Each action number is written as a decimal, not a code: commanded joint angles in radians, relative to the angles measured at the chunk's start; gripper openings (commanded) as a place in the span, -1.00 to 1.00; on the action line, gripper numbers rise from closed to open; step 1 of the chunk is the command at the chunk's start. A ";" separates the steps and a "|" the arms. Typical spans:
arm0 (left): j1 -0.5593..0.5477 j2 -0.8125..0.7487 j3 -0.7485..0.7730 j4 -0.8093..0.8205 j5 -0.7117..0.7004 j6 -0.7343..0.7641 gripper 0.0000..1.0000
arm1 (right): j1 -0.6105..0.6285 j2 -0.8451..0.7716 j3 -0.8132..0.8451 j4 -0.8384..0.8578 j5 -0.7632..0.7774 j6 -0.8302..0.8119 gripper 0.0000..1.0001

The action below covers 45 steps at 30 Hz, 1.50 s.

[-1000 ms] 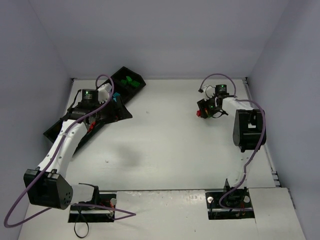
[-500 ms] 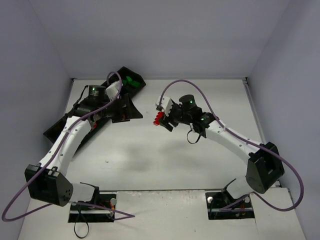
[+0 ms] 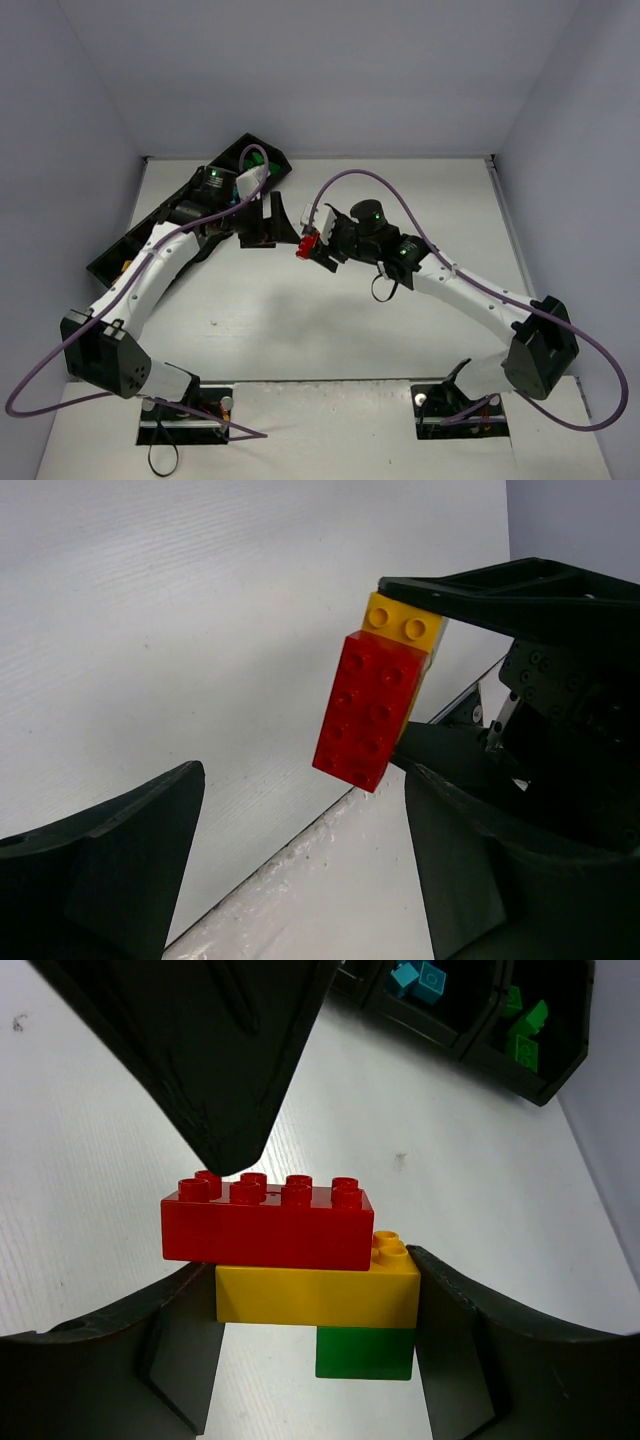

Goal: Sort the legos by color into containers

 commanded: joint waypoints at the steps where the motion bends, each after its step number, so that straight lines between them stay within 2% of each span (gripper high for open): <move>1: -0.013 -0.007 0.024 0.030 0.020 -0.002 0.47 | 0.007 -0.065 -0.006 0.068 0.006 -0.014 -0.98; 6: -0.063 -0.010 0.001 0.144 0.078 -0.010 0.39 | 0.007 -0.088 -0.009 0.057 -0.038 -0.011 -0.95; 13: -0.094 -0.005 -0.011 0.193 0.081 0.006 0.39 | 0.007 -0.096 -0.006 0.046 -0.065 -0.006 -0.90; 16: -0.096 0.006 -0.024 0.195 0.078 0.017 0.32 | 0.007 -0.099 -0.005 0.043 -0.072 -0.006 -0.89; 20: -0.105 0.013 -0.036 0.204 0.078 0.015 0.15 | 0.009 -0.105 -0.009 0.043 -0.080 -0.003 -0.89; 21: -0.103 0.013 -0.036 0.204 0.078 0.013 0.05 | 0.007 -0.106 -0.014 0.043 -0.082 -0.003 -0.88; 28: -0.108 0.024 -0.045 0.234 0.107 -0.005 0.01 | 0.007 -0.128 -0.026 0.043 -0.091 0.006 -0.88; 30: -0.106 0.020 -0.050 0.247 0.112 -0.010 -0.17 | 0.006 -0.131 -0.031 0.043 -0.088 0.006 -0.88; 31: -0.108 0.020 -0.048 0.251 0.112 -0.010 -0.40 | 0.006 -0.134 -0.034 0.043 -0.086 0.007 -0.87; 33: -0.108 0.020 -0.050 0.257 0.133 -0.011 -0.57 | 0.006 -0.140 -0.038 0.043 -0.085 0.009 -0.87; 34: -0.106 0.021 -0.048 0.261 0.141 -0.010 -0.78 | 0.006 -0.140 -0.043 0.045 -0.086 0.010 -0.87; 36: -0.105 0.020 -0.047 0.251 0.152 0.012 -0.95 | 0.003 -0.143 -0.051 0.045 -0.080 0.007 -0.86; 37: -0.100 0.018 -0.044 0.236 0.146 0.024 -1.00 | 0.003 -0.145 -0.055 0.045 -0.077 0.004 -0.85; 45: 0.036 -0.013 -0.004 0.109 0.170 0.116 -1.00 | -0.030 -0.163 -0.138 0.043 -0.034 -0.013 -0.82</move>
